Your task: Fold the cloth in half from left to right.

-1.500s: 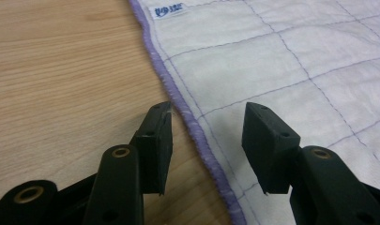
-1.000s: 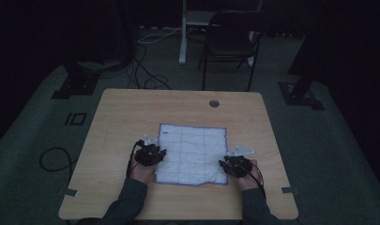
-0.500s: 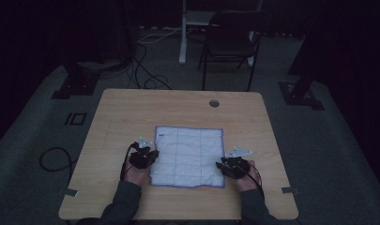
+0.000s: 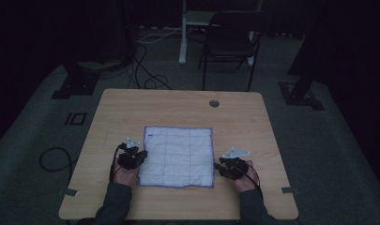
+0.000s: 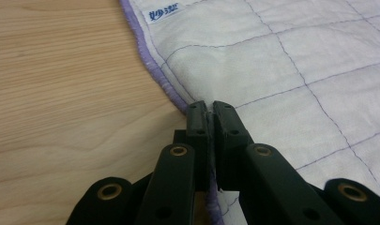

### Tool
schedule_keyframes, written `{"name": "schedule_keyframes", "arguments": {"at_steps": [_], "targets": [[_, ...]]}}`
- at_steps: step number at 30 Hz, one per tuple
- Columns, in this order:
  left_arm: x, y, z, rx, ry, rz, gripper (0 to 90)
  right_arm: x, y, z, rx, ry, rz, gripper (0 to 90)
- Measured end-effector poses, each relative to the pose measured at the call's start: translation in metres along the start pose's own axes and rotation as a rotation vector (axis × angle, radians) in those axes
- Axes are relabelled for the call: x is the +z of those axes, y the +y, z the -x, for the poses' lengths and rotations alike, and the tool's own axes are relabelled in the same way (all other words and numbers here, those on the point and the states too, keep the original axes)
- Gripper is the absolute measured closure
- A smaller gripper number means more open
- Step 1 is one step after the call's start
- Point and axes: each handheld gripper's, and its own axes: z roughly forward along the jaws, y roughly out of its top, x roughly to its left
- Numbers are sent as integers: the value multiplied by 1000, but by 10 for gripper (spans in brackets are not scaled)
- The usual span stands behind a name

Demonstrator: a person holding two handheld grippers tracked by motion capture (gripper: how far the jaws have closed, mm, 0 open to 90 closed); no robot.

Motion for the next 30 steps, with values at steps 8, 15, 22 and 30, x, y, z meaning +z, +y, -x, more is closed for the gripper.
{"name": "schedule_keyframes", "arguments": {"at_steps": [8,15,22,30], "targets": [[0,1,-11,-25,-7,6,872,-1,0,1,5,-3,2,631],[-10,7,-7,-20,-51,54,872,-1,0,2,7,3,13,626],[-24,21,5,18,-109,111,872,0,0,1,6,6,12,625],[-36,40,27,73,-169,161,872,0,-1,2,9,7,10,624]]}}
